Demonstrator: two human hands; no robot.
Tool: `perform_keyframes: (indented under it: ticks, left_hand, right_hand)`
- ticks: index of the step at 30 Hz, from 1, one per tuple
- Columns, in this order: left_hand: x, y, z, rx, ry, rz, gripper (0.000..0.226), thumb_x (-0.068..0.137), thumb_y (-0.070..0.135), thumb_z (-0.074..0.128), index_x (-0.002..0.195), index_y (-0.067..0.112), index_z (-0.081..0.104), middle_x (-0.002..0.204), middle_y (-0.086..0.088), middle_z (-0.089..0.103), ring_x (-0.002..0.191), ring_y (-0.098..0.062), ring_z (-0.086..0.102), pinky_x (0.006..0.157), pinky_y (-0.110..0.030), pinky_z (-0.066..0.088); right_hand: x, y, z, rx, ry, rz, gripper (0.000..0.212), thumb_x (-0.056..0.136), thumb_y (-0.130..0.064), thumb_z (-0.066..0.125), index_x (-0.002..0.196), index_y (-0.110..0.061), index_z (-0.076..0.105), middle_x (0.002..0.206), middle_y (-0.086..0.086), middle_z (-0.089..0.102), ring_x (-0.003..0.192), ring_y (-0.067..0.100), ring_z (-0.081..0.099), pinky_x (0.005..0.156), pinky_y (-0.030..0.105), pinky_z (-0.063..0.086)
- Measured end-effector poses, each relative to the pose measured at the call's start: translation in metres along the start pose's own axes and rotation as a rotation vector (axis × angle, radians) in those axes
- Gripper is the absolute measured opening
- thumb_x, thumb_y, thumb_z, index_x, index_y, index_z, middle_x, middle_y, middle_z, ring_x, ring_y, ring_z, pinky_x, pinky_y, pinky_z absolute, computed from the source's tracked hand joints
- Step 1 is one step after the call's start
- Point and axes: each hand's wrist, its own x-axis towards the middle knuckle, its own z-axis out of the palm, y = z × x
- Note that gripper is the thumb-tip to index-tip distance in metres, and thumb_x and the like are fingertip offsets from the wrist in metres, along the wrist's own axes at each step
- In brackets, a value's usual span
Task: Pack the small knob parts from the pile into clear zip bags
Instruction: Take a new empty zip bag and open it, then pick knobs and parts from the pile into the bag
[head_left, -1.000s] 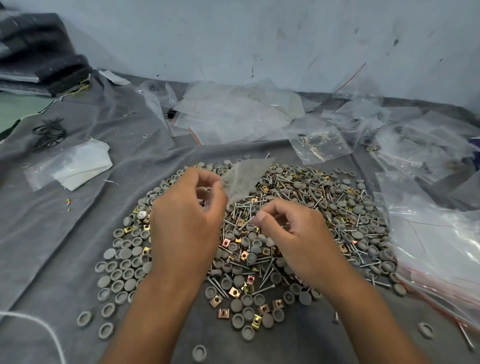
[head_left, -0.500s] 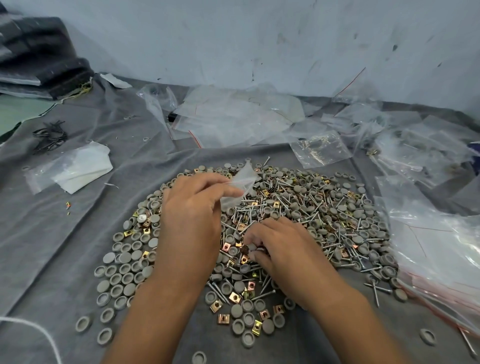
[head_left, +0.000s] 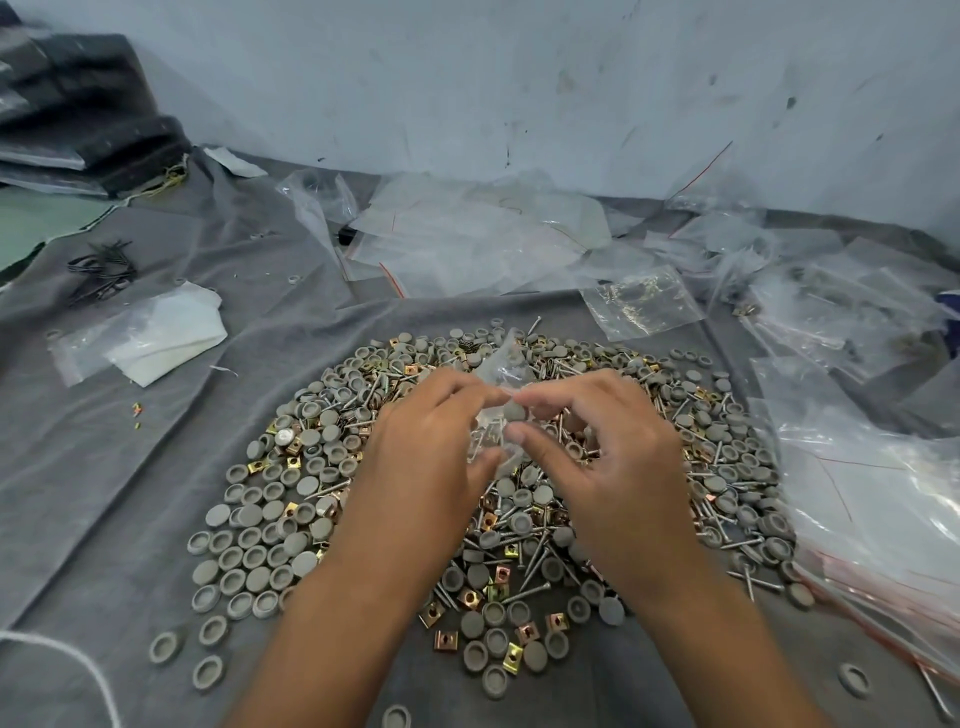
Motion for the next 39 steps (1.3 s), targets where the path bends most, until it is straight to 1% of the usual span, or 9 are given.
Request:
perform_keyframes:
  ticks: [7, 9, 12, 14, 19, 23, 27, 30, 39]
  left_hand:
    - [0.000, 0.001, 0.000, -0.007, 0.026, -0.047, 0.048, 0.078, 0.024, 0.081, 0.123, 0.027, 0.065, 0.111, 0.018, 0.057, 0.088, -0.001, 0.054, 0.089, -0.025, 0.053]
    - [0.001, -0.002, -0.002, -0.002, 0.042, -0.068, 0.050, 0.078, 0.020, 0.082, 0.124, 0.026, 0.065, 0.111, 0.016, 0.057, 0.086, 0.001, 0.052, 0.088, -0.019, 0.047]
    - [0.002, -0.004, -0.004, 0.020, 0.063, -0.082, 0.049, 0.078, 0.015, 0.080, 0.125, 0.022, 0.065, 0.112, 0.012, 0.058, 0.093, -0.002, 0.049, 0.090, -0.018, 0.040]
    - [0.002, -0.004, -0.003, 0.039, 0.090, -0.083, 0.048, 0.079, 0.012, 0.080, 0.124, 0.020, 0.065, 0.115, 0.010, 0.059, 0.100, -0.003, 0.048, 0.093, -0.019, 0.037]
    - [0.002, -0.004, -0.003, 0.051, 0.244, -0.044, 0.048, 0.078, 0.007, 0.079, 0.123, 0.015, 0.066, 0.117, 0.004, 0.060, 0.110, -0.007, 0.049, 0.099, -0.022, 0.037]
    - [0.001, -0.008, 0.002, 0.087, 0.094, -0.082, 0.052, 0.078, 0.010, 0.082, 0.126, 0.018, 0.064, 0.120, 0.007, 0.058, 0.113, -0.008, 0.048, 0.101, -0.022, 0.033]
    - [0.000, -0.006, 0.005, 0.048, 0.027, -0.067, 0.054, 0.078, 0.020, 0.083, 0.128, 0.024, 0.062, 0.121, 0.013, 0.055, 0.111, -0.003, 0.045, 0.103, -0.028, 0.039]
    - [0.000, -0.003, 0.004, 0.035, 0.024, -0.045, 0.052, 0.078, 0.021, 0.083, 0.125, 0.024, 0.063, 0.119, 0.013, 0.056, 0.111, -0.004, 0.046, 0.102, -0.030, 0.042]
    - [0.000, -0.004, 0.002, 0.049, 0.017, -0.063, 0.055, 0.078, 0.026, 0.080, 0.129, 0.027, 0.060, 0.116, 0.019, 0.052, 0.100, 0.000, 0.044, 0.101, -0.026, 0.043]
  right_hand:
    - [-0.001, 0.007, -0.002, -0.069, -0.042, 0.063, 0.016, 0.094, -0.039, 0.067, 0.110, -0.036, 0.066, 0.095, -0.018, 0.052, 0.090, 0.001, 0.052, 0.076, 0.012, 0.042]
    - [-0.002, 0.013, -0.006, -0.137, -0.194, 0.106, 0.015, 0.093, -0.044, 0.063, 0.107, -0.043, 0.060, 0.095, -0.024, 0.053, 0.092, -0.005, 0.053, 0.076, 0.013, 0.043]
    - [-0.011, 0.020, -0.002, -0.330, -0.544, 0.160, 0.031, 0.089, -0.054, 0.062, 0.119, -0.052, 0.055, 0.114, -0.032, 0.050, 0.110, -0.012, 0.042, 0.101, 0.028, 0.046]
    - [-0.016, 0.023, 0.005, -0.402, -0.623, 0.147, 0.041, 0.089, -0.056, 0.066, 0.129, -0.051, 0.055, 0.115, -0.030, 0.048, 0.115, -0.004, 0.039, 0.097, 0.028, 0.041]
    - [-0.014, 0.024, 0.007, -0.423, -0.613, 0.068, 0.016, 0.090, -0.050, 0.069, 0.101, -0.050, 0.058, 0.087, -0.028, 0.046, 0.091, -0.002, 0.042, 0.073, 0.023, 0.033]
    - [-0.014, 0.025, 0.002, -0.316, -0.586, 0.130, 0.011, 0.094, -0.046, 0.063, 0.090, -0.045, 0.053, 0.095, -0.028, 0.048, 0.096, -0.009, 0.043, 0.076, 0.019, 0.039]
    - [-0.004, 0.011, -0.002, 0.052, -0.197, 0.122, 0.008, 0.095, -0.035, 0.067, 0.094, -0.039, 0.061, 0.093, -0.023, 0.059, 0.089, -0.001, 0.058, 0.073, 0.009, 0.043]
    - [-0.001, 0.001, 0.002, 0.036, -0.006, -0.008, 0.009, 0.092, -0.028, 0.073, 0.098, -0.028, 0.067, 0.096, -0.018, 0.063, 0.088, 0.002, 0.058, 0.075, 0.008, 0.041]
    - [-0.002, 0.017, 0.001, -0.053, -0.117, 0.217, 0.014, 0.095, -0.038, 0.065, 0.109, -0.038, 0.061, 0.098, -0.021, 0.059, 0.089, -0.001, 0.058, 0.079, 0.022, 0.053]
